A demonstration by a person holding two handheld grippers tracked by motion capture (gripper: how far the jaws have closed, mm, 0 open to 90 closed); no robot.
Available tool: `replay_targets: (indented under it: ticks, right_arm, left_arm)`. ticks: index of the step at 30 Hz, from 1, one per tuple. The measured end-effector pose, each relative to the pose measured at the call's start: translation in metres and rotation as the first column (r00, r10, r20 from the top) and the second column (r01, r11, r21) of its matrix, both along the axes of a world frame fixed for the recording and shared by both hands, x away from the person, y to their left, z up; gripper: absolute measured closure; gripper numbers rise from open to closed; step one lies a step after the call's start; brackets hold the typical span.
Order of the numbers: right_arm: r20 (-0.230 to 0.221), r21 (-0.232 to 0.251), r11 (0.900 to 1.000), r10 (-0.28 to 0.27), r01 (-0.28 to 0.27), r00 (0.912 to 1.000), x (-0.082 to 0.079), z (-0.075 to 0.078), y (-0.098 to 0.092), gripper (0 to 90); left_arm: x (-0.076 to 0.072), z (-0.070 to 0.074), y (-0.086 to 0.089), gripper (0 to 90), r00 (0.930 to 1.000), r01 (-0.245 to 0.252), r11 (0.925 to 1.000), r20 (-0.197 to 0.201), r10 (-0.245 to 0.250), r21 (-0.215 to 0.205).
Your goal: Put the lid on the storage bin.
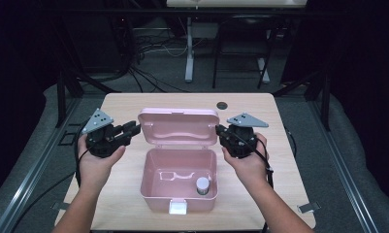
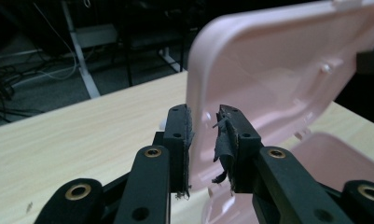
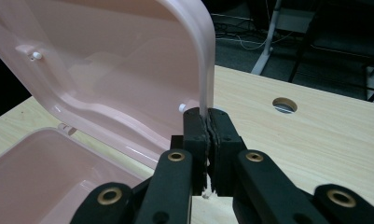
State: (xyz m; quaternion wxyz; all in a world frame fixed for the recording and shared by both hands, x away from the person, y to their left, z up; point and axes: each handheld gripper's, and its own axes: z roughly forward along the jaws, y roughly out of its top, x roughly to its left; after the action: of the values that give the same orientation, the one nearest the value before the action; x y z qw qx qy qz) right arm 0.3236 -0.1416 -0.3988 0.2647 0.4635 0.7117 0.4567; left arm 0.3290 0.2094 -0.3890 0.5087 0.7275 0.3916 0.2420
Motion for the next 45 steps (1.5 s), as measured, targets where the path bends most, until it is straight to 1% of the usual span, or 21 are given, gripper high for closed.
replay_targets:
  ticks: [1, 4, 6, 9, 12, 14, 16, 17, 21, 25, 30, 31, 35, 38, 39, 44, 45]
  right_arm:
    - [-0.001, 0.0, 1.0, 0.0, 0.0, 1.0, 0.0, 0.0, 0.0, 87.1]
    - [0.001, 0.001, 1.0, 0.002, -0.002, 1.0, -0.001, 0.0, 0.0, 87.0]
    - [0.001, -0.001, 1.0, 0.003, -0.003, 1.0, -0.001, 0.0, 0.0, 87.0]
    - [0.003, 0.0, 1.0, 0.005, -0.005, 1.0, -0.002, 0.0, 0.0, 86.9]
    - [0.003, 0.004, 1.0, 0.007, -0.007, 1.0, -0.002, 0.0, 0.0, 86.5]
    - [0.002, 0.003, 1.0, 0.008, -0.008, 1.0, -0.003, 0.0, -0.001, 86.0]
    - [0.003, 0.015, 1.0, 0.013, -0.013, 0.9999, -0.003, -0.001, -0.002, 84.3]
    - [0.009, 0.023, 1.0, 0.016, -0.016, 0.9998, -0.003, -0.002, -0.002, 84.0]
    - [-0.004, 0.04, 0.999, 0.032, -0.032, 0.9995, -0.003, -0.006, -0.004, 82.2]
    - [0.004, 0.049, 0.998, 0.035, -0.035, 0.9994, -0.005, -0.009, -0.005, 81.6]
    - [0.003, 0.044, 0.998, 0.04, -0.041, 0.9992, -0.008, -0.009, -0.005, 80.2]
    - [0.004, 0.049, 0.998, 0.043, -0.043, 0.9991, -0.008, -0.009, -0.005, 80.0]
    - [0.007, 0.064, 0.997, 0.049, -0.049, 0.9988, -0.01, -0.012, -0.007, 79.9]
    - [0.007, 0.064, 0.997, 0.053, -0.053, 0.9986, -0.011, -0.014, -0.007, 78.6]
    - [0.007, 0.064, 0.997, 0.053, -0.053, 0.9986, -0.011, -0.014, -0.007, 78.6]
    - [0.003, 0.065, 0.995, 0.073, -0.073, 0.9973, -0.013, -0.015, -0.008, 75.7]
    - [0.003, 0.064, 0.995, 0.073, -0.073, 0.9973, -0.013, -0.015, -0.008, 75.3]
  left_arm:
    - [0.001, 0.001, 0.0, 73.6, 0.9999, -0.005, 1.0, 0.011, 0.005, -0.006]
    - [0.005, 0.004, -0.002, 73.5, 0.9998, 0.003, 0.9998, 0.018, -0.002, -0.022]
    - [0.006, 0.005, -0.003, 73.8, 0.9997, 0.0, 0.9998, 0.025, 0.0, -0.019]
    - [0.006, 0.005, -0.005, 76.4, 0.9991, -0.002, 0.9992, 0.041, 0.004, -0.039]
    - [0.006, 0.005, -0.005, 81.1, 0.9989, 0.011, 0.9984, 0.047, -0.008, -0.056]
    - [0.005, 0.005, -0.006, 82.2, 0.9987, 0.008, 0.9984, 0.051, -0.005, -0.056]
    - [0.005, 0.004, -0.005, 82.5, 0.9989, 0.009, 0.998, 0.048, -0.005, -0.063]
    - [0.004, 0.004, -0.005, 82.6, 0.9988, 0.01, 0.9979, 0.048, -0.007, -0.063]
    - [0.001, 0.004, -0.005, 82.9, 0.9987, 0.013, 0.9977, 0.05, -0.01, -0.067]
    - [-0.002, 0.004, -0.005, 83.1, 0.9984, 0.009, 0.998, 0.056, -0.006, -0.062]
    - [-0.008, 0.003, -0.004, 82.9, 0.9984, 0.019, 0.9985, 0.055, -0.016, -0.052]
    - [-0.009, 0.003, -0.004, 82.9, 0.998, 0.022, 0.9981, 0.061, -0.019, -0.057]
    - [-0.013, 0.002, -0.003, 82.8, 0.9975, 0.029, 0.9981, 0.066, -0.025, -0.054]
    - [-0.015, 0.002, -0.003, 82.7, 0.9975, 0.031, 0.9983, 0.066, -0.028, -0.05]
    - [-0.016, 0.001, -0.003, 82.7, 0.9973, 0.03, 0.998, 0.069, -0.027, -0.054]
    - [-0.021, 0.001, -0.003, 82.6, 0.9972, 0.033, 0.9984, 0.068, -0.03, -0.045]
    - [-0.021, 0.0, -0.003, 82.5, 0.9969, 0.034, 0.9982, 0.072, -0.03, -0.05]
